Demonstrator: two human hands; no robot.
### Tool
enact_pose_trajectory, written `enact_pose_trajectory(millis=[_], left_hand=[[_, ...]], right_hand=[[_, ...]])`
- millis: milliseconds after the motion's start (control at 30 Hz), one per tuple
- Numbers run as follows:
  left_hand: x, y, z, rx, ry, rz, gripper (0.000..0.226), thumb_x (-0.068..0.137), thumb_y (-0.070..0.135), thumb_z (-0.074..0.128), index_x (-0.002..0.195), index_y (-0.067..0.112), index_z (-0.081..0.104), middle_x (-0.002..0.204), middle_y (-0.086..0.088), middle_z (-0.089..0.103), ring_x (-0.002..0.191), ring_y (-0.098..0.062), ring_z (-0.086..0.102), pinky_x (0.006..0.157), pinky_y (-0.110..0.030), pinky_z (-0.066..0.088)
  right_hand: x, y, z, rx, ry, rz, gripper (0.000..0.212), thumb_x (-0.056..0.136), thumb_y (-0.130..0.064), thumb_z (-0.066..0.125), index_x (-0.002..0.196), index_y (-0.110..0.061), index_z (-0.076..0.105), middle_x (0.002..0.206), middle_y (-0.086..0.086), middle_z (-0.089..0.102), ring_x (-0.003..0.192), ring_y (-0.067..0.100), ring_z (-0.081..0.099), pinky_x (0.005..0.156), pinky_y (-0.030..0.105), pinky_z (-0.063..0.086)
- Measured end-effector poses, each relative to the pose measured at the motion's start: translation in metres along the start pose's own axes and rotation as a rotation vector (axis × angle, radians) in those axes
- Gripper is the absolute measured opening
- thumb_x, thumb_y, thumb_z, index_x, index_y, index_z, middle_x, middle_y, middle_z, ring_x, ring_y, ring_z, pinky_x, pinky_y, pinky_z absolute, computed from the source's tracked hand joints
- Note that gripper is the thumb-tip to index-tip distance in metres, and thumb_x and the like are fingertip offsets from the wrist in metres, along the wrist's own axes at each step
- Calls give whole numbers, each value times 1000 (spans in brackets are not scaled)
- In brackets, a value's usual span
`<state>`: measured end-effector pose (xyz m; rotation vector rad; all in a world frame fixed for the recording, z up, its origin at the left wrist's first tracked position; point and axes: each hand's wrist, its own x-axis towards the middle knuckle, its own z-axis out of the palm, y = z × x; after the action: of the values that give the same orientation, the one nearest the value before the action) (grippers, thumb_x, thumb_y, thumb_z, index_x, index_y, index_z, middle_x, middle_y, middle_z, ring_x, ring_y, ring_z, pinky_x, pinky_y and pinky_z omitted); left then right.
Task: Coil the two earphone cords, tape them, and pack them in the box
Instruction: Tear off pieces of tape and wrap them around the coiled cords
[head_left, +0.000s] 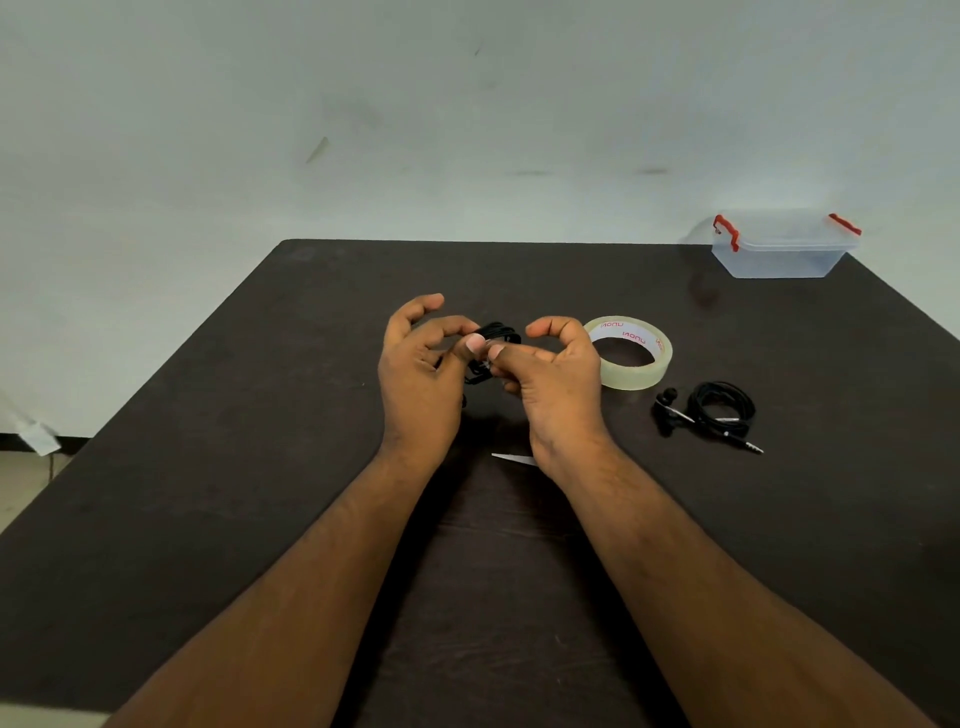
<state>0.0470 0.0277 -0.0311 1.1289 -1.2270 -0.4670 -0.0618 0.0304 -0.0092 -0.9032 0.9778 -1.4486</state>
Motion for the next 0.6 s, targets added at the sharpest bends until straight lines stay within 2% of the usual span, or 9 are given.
enact_pose_trajectory(millis=[67,167,267,367,467,533,600], left_hand=[[0,0,0,-14,-12,-13,12,83,11,72,88,22,70,128,-1,51,94,-23,66,70,-15,52],[0,1,-1,-20,-20,-24,17,83,11,71,87,27,69,126,0,53,97,-14,65,71,-15,53],[1,1,-2,-120,-23,-97,12,82,8,72,90,16,72,114,-4,63,99,-9,65,76,-19,52],[5,1,-5,-296,-64,-273,14,82,6,72,95,6,73,97,-11,72,93,-20,69,80,-29,55],[8,3,-9,-416,-110,-408,14,80,4,71,94,6,72,87,-11,74,81,-19,70,72,-27,54],[9,2,-11,-454,-122,-457,16,78,5,73,94,6,73,88,-12,74,81,-21,70,72,-30,55],[11,1,-12,-479,-136,-479,23,76,6,74,99,8,73,94,-14,74,87,-25,70,79,-35,56]], right_hand=[[0,0,0,12,-8,-24,37,78,7,68,98,-15,46,69,11,67,56,12,58,49,18,44],[0,0,0,24,-24,-46,37,79,10,65,98,-16,46,68,10,67,58,13,58,50,18,44],[1,-1,-2,38,-58,-46,37,80,11,64,99,-16,46,70,10,69,58,13,58,50,18,44],[3,-3,-5,69,-101,-43,38,80,13,63,99,-16,46,74,12,70,59,15,58,49,19,43],[3,-3,-5,72,-127,-43,38,80,13,63,98,-15,46,76,14,70,61,17,58,49,20,43],[4,-2,-5,75,-135,-38,37,80,13,63,96,-16,46,79,16,70,61,18,58,50,20,43],[4,-1,-5,79,-148,-32,36,80,12,64,95,-17,47,80,18,70,62,18,58,50,20,43]])
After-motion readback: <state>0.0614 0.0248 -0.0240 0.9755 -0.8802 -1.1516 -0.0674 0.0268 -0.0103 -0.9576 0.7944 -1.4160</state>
